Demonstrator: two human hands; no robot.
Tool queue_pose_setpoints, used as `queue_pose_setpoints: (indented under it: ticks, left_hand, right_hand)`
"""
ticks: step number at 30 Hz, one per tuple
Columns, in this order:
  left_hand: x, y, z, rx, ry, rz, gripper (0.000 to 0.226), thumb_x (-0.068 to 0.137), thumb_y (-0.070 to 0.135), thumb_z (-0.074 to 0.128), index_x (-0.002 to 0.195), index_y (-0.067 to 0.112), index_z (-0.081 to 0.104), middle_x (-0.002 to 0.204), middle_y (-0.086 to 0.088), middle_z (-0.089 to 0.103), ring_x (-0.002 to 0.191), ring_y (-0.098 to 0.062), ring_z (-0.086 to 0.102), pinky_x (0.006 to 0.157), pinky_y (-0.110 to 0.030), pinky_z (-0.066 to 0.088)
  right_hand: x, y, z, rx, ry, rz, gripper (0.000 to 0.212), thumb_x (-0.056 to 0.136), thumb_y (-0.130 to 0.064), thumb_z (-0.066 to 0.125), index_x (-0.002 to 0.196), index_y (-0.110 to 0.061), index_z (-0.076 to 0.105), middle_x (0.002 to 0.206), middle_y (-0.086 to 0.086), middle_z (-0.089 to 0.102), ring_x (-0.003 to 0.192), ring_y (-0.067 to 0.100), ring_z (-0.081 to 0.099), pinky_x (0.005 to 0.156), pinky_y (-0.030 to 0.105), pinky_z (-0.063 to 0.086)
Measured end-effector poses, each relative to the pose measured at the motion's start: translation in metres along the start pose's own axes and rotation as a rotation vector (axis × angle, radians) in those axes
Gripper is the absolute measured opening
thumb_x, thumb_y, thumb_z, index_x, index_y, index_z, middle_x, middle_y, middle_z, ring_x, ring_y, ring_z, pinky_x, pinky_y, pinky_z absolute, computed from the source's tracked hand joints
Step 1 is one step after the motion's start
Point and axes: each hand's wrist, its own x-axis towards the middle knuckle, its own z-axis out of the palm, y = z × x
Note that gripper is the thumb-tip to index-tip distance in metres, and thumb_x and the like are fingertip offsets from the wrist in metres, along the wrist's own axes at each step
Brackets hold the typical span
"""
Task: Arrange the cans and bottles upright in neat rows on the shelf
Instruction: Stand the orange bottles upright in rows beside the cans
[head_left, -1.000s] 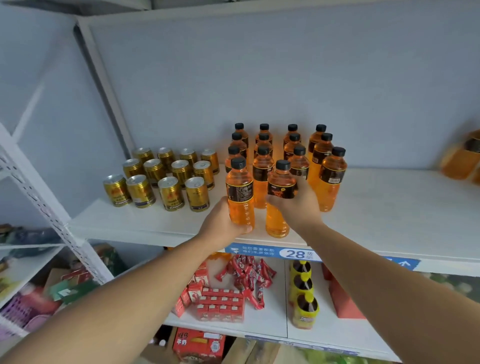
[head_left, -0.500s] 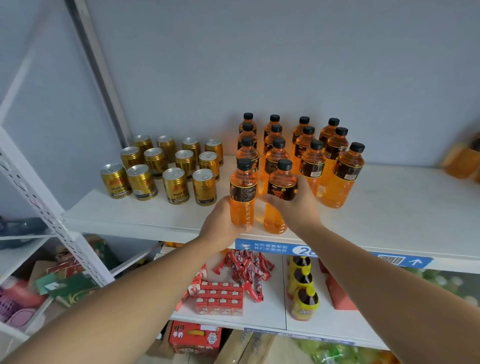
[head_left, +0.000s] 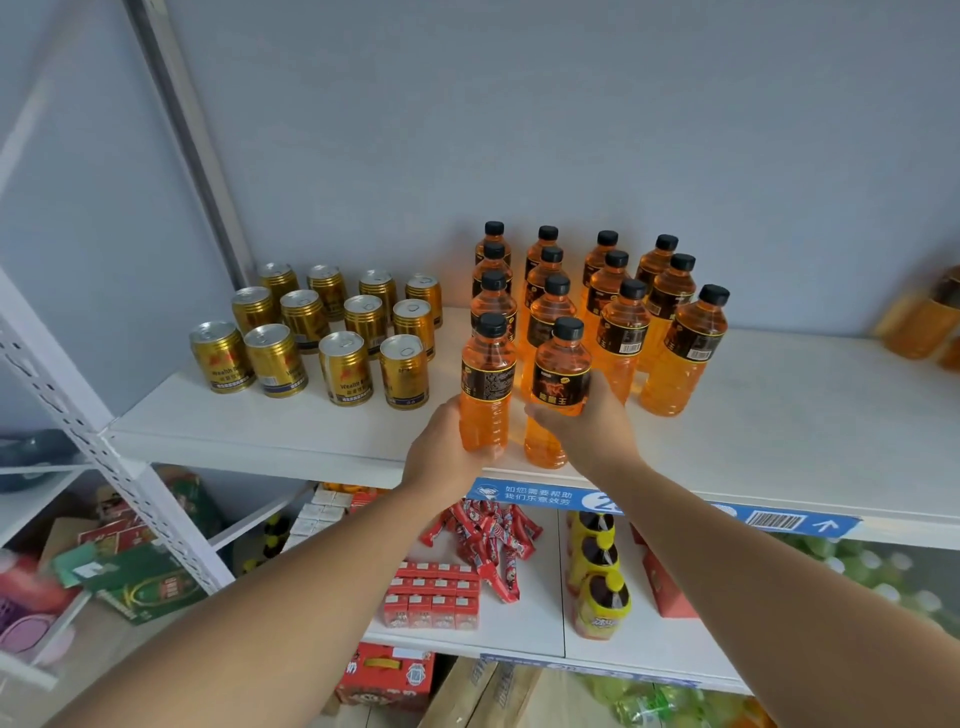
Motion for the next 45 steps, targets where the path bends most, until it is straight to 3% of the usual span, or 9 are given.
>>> queue_pose_setpoints:
  ticks: [7, 13, 17, 22, 26, 32, 37, 45]
  left_hand:
    - [0.000, -0.002, 0.003, 0.008, 0.023, 0.022, 0.064, 0.078, 0.064, 0.076, 0.129, 0.042, 0.044, 0.127, 0.014, 0.065, 0.106, -0.016, 0.067, 0.087, -0.037, 0.057]
    - [0.001, -0.001, 0.003, -0.015, 0.006, 0.004, 0.063, 0.079, 0.062, 0.077, 0.129, 0.041, 0.045, 0.126, 0.013, 0.065, 0.105, -0.015, 0.067, 0.086, -0.035, 0.056]
    - [-0.001, 0.004, 0.004, -0.045, 0.004, 0.007, 0.062, 0.080, 0.055, 0.079, 0.131, 0.034, 0.050, 0.125, 0.009, 0.067, 0.108, -0.016, 0.066, 0.085, -0.028, 0.052]
    - [-0.020, 0.004, -0.001, 0.003, 0.093, 0.031, 0.045, 0.083, 0.048, 0.080, 0.116, 0.023, 0.063, 0.112, 0.007, 0.067, 0.102, -0.013, 0.064, 0.083, -0.027, 0.054]
    - [-0.052, -0.003, -0.003, 0.118, 0.260, 0.088, 0.034, 0.087, 0.030, 0.078, 0.113, 0.015, 0.062, 0.103, 0.006, 0.056, 0.098, -0.014, 0.057, 0.077, -0.020, 0.044]
    - [-0.084, 0.033, 0.017, 0.190, 0.113, 0.213, 0.027, 0.091, 0.036, 0.073, 0.109, 0.020, 0.062, 0.098, 0.013, 0.055, 0.089, -0.008, 0.060, 0.067, -0.015, 0.043]
    - [-0.093, 0.086, 0.059, 0.211, -0.026, 0.304, 0.033, 0.092, 0.040, 0.070, 0.118, 0.023, 0.060, 0.112, 0.011, 0.060, 0.101, -0.008, 0.059, 0.080, -0.026, 0.053]
    - [-0.109, 0.192, 0.149, 0.288, -0.151, 0.451, 0.032, 0.091, 0.043, 0.066, 0.118, 0.024, 0.063, 0.115, 0.004, 0.061, 0.104, -0.019, 0.059, 0.089, -0.039, 0.051]
  right_hand:
    - [0.000, 0.004, 0.013, -0.035, 0.049, 0.026, 0.066, 0.078, -0.051, 0.080, 0.131, -0.033, 0.047, 0.104, -0.023, 0.055, 0.090, 0.003, 0.055, 0.058, 0.010, 0.036]
    - [0.000, 0.006, 0.013, -0.055, 0.055, 0.032, 0.066, 0.077, -0.051, 0.081, 0.130, -0.034, 0.046, 0.101, -0.025, 0.053, 0.076, -0.011, 0.049, 0.058, 0.009, 0.034]
    - [0.002, 0.006, 0.010, -0.111, 0.005, 0.052, 0.070, 0.077, -0.045, 0.083, 0.133, -0.029, 0.044, 0.109, -0.017, 0.055, 0.087, 0.004, 0.053, 0.056, 0.014, 0.036]
    - [-0.005, 0.021, -0.015, -0.273, -0.118, 0.091, 0.086, 0.078, -0.049, 0.081, 0.145, -0.017, 0.037, 0.141, 0.003, 0.054, 0.118, 0.023, 0.057, 0.081, 0.032, 0.046]
    - [-0.015, 0.038, -0.045, -0.316, -0.131, 0.068, 0.085, 0.080, -0.054, 0.077, 0.147, -0.016, 0.039, 0.142, 0.005, 0.053, 0.123, 0.025, 0.054, 0.095, 0.039, 0.046]
    - [-0.034, 0.069, -0.102, -0.332, -0.084, 0.093, 0.079, 0.082, -0.056, 0.073, 0.143, -0.012, 0.046, 0.138, 0.006, 0.056, 0.121, 0.025, 0.055, 0.093, 0.036, 0.044]
    - [-0.051, 0.097, -0.170, -0.432, -0.050, 0.062, 0.073, 0.086, -0.054, 0.069, 0.142, -0.012, 0.047, 0.138, 0.006, 0.054, 0.123, 0.025, 0.053, 0.096, 0.037, 0.045]
    - [-0.085, 0.156, -0.304, -0.650, 0.007, 0.153, 0.064, 0.089, -0.054, 0.061, 0.141, -0.018, 0.052, 0.140, 0.003, 0.051, 0.126, 0.025, 0.050, 0.098, 0.041, 0.047]
